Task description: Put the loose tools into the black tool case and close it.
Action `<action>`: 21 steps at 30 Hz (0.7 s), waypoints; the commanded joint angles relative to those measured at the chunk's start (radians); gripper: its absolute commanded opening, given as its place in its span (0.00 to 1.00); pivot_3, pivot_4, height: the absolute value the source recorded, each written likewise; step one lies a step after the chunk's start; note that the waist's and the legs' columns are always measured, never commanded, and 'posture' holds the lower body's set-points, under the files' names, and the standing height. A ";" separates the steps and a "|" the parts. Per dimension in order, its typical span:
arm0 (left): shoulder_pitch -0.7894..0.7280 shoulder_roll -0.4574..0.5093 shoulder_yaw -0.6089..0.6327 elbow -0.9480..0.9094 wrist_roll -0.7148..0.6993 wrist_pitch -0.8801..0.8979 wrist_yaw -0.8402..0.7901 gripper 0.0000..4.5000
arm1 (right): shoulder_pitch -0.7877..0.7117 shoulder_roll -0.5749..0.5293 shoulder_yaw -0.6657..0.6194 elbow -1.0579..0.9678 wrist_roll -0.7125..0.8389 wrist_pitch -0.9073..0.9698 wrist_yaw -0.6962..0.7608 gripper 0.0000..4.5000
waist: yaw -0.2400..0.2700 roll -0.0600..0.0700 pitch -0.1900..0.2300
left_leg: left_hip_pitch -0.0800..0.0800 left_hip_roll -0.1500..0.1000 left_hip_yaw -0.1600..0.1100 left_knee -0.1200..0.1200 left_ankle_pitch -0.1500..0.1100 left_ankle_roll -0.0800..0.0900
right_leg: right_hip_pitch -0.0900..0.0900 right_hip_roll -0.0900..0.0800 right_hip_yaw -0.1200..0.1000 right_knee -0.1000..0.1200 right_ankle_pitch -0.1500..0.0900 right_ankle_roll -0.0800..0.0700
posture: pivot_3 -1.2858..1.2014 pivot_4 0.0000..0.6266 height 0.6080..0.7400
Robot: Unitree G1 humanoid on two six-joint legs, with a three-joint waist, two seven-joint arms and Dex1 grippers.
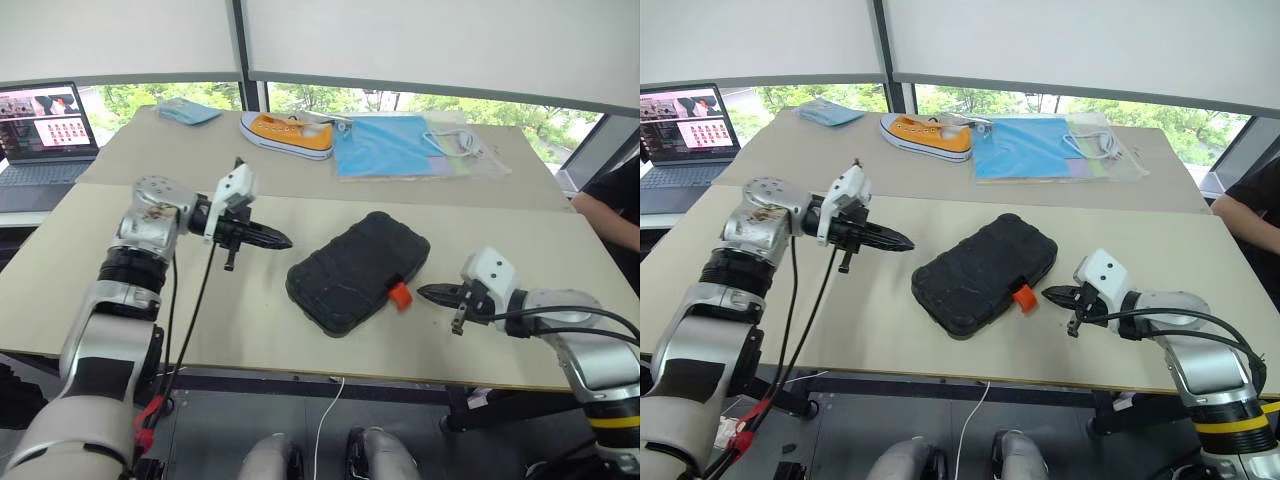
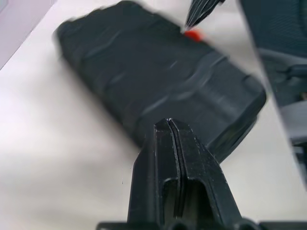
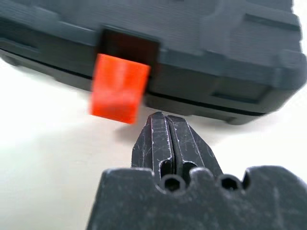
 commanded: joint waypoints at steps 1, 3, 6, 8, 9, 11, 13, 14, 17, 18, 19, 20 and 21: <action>0.018 -0.077 -0.050 0.005 0.065 -0.080 0.091 0.02 | 0.013 0.011 -0.020 -0.086 0.030 0.038 -0.030 0.00 | -0.001 0.000 0.000 | 0.000 0.000 0.000 0.000 0.000 0.000 | 0.000 0.000 0.001 0.000 0.000 0.000 | 0.52 0.24 0.84; 0.033 -0.112 -0.096 0.038 0.125 -0.160 0.134 0.02 | 0.014 0.026 0.005 -0.092 0.017 0.043 -0.045 0.00 | -0.004 0.000 0.000 | 0.000 0.000 0.001 0.000 0.000 0.000 | -0.001 0.000 0.001 0.000 0.000 0.000 | 0.52 0.24 0.84; 0.053 -0.147 -0.148 0.064 0.185 -0.231 0.172 0.02 | -0.004 0.049 0.043 -0.066 -0.011 0.041 -0.070 0.00 | -0.010 0.001 -0.001 | 0.003 0.001 0.001 -0.001 0.000 0.000 | 0.000 0.001 0.002 0.001 0.000 0.000 | 0.52 0.24 0.84; 0.072 -0.156 -0.161 0.041 0.190 -0.241 0.167 0.02 | -0.026 0.065 0.084 -0.028 -0.050 0.034 -0.089 0.00 | -0.010 0.001 -0.001 | 0.004 0.001 0.001 -0.001 0.000 0.000 | 0.001 0.001 0.002 0.002 0.000 0.000 | 0.52 0.24 0.84; 0.076 -0.159 -0.160 0.033 0.188 -0.241 0.165 0.02 | -0.039 0.078 0.099 -0.011 -0.062 0.033 -0.099 0.00 | -0.010 0.001 -0.002 | 0.004 0.001 0.001 -0.001 0.000 0.000 | 0.001 0.001 0.002 0.002 0.000 0.000 | 0.52 0.24 0.84; 0.075 -0.164 -0.156 0.032 0.185 -0.240 0.169 0.02 | -0.060 0.103 0.113 0.011 -0.071 0.034 -0.113 0.00 | -0.010 0.002 -0.002 | 0.004 0.001 0.002 -0.001 0.000 0.000 | 0.001 0.000 0.002 0.002 0.000 0.000 | 0.52 0.24 0.84; 0.071 -0.170 -0.152 0.037 0.185 -0.242 0.179 0.02 | -0.075 0.121 0.124 0.027 -0.080 0.027 -0.122 0.00 | -0.010 0.002 -0.003 | 0.004 0.001 0.002 -0.001 0.000 0.000 | 0.001 0.000 0.002 0.002 0.000 0.000 | 0.52 0.24 0.84; 0.069 -0.171 -0.151 0.039 0.185 -0.245 0.182 0.02 | -0.083 0.132 0.129 0.036 -0.085 0.023 -0.128 0.00 | -0.009 0.002 -0.003 | 0.004 0.001 0.001 -0.001 0.000 0.000 | 0.000 0.000 0.002 0.002 0.000 0.000 | 0.52 0.24 0.84; 0.067 -0.173 -0.154 0.046 0.193 -0.262 0.190 0.02 | -0.099 0.161 0.137 0.050 -0.092 0.024 -0.143 0.00 | -0.010 0.002 -0.003 | 0.004 0.001 0.001 -0.001 0.000 0.000 | 0.000 0.000 0.002 0.002 0.000 0.000 | 0.52 0.24 0.84; 0.070 -0.172 -0.160 0.047 0.201 -0.274 0.195 0.02 | -0.101 0.168 0.141 0.050 -0.095 0.024 -0.147 0.00 | -0.010 0.002 -0.003 | 0.004 0.001 0.002 -0.001 0.000 0.000 | 0.000 0.000 0.002 0.002 0.000 0.000 | 0.52 0.24 0.84; 0.072 -0.171 -0.165 0.049 0.209 -0.286 0.198 0.02 | -0.102 0.174 0.143 0.048 -0.097 0.024 -0.150 0.00 | -0.011 0.002 -0.003 | 0.004 0.001 0.001 -0.001 0.000 0.000 | 0.000 0.000 0.002 0.002 0.000 0.000 | 0.52 0.24 0.84; 0.075 -0.170 -0.172 0.051 0.218 -0.303 0.202 0.02 | -0.103 0.180 0.143 0.043 -0.095 0.025 -0.152 0.00 | -0.013 0.002 -0.003 | 0.004 0.001 0.001 -0.001 0.000 0.000 | 0.000 0.000 0.002 0.002 0.000 -0.001 | 0.52 0.24 0.84; 0.077 -0.169 -0.178 0.054 0.225 -0.316 0.205 0.02 | -0.103 0.185 0.141 0.036 -0.092 0.027 -0.155 0.00 | -0.014 0.002 -0.003 | 0.004 0.001 0.002 -0.001 0.000 0.000 | 0.000 0.001 0.002 0.002 0.000 0.000 | 0.52 0.24 0.84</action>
